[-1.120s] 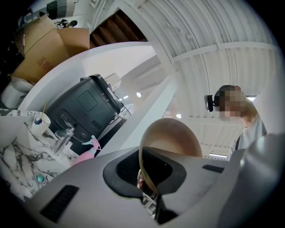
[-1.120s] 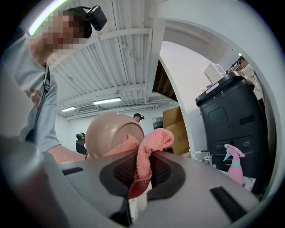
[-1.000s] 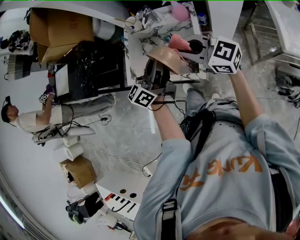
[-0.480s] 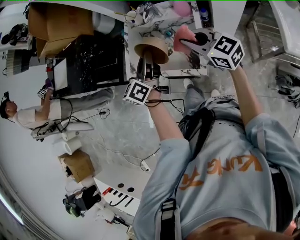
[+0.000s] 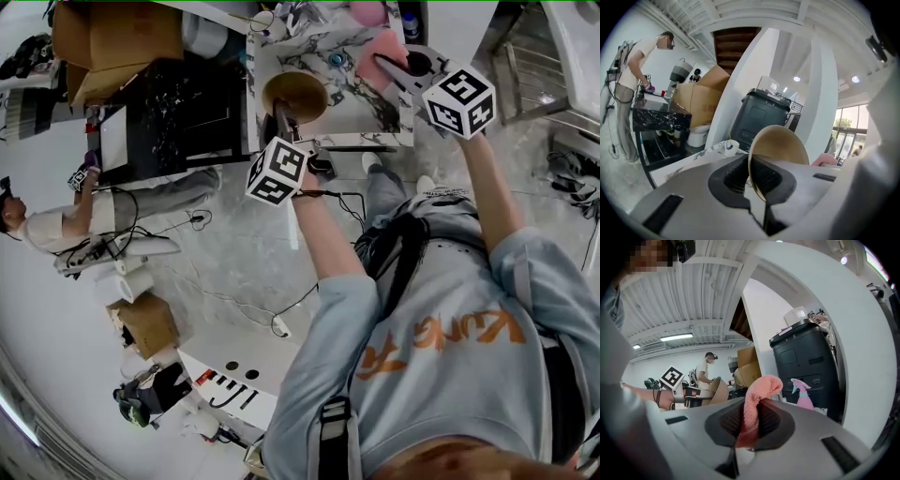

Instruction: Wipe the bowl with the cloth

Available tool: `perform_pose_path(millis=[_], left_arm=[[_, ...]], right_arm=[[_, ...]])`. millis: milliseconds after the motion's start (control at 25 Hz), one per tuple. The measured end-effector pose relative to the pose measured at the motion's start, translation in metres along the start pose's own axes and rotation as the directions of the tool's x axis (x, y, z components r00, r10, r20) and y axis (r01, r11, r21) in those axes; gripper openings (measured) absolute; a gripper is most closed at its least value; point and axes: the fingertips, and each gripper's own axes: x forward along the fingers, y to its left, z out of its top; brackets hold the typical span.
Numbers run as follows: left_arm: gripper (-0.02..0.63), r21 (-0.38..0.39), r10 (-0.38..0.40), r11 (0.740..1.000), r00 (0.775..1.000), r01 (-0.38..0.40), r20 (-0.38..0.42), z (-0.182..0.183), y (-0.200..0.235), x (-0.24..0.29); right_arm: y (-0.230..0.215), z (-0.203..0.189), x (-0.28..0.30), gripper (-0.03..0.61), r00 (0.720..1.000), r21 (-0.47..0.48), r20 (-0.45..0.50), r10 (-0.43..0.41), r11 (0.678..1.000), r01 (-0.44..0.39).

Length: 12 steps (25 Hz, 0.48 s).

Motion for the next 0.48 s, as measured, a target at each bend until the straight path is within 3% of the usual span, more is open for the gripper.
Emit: perform_pose_path(millis=[240,480], left_arm=[[0.028,0.087,0.121,0.988,0.992,-0.124,0.040,0.008,0.010,-0.002],[0.028,0.184,0.229,0.953,0.971,-0.239,0.075,0.016,0.020,-0.006]], right_arm=[[-0.014,0.006,-0.005,0.040,0.997,0.007,0.026,-0.070,0.997,0.070],[-0.018,0.015,-0.005,0.040,0.992,-0.004,0.056,-0.114,0.993,0.115]])
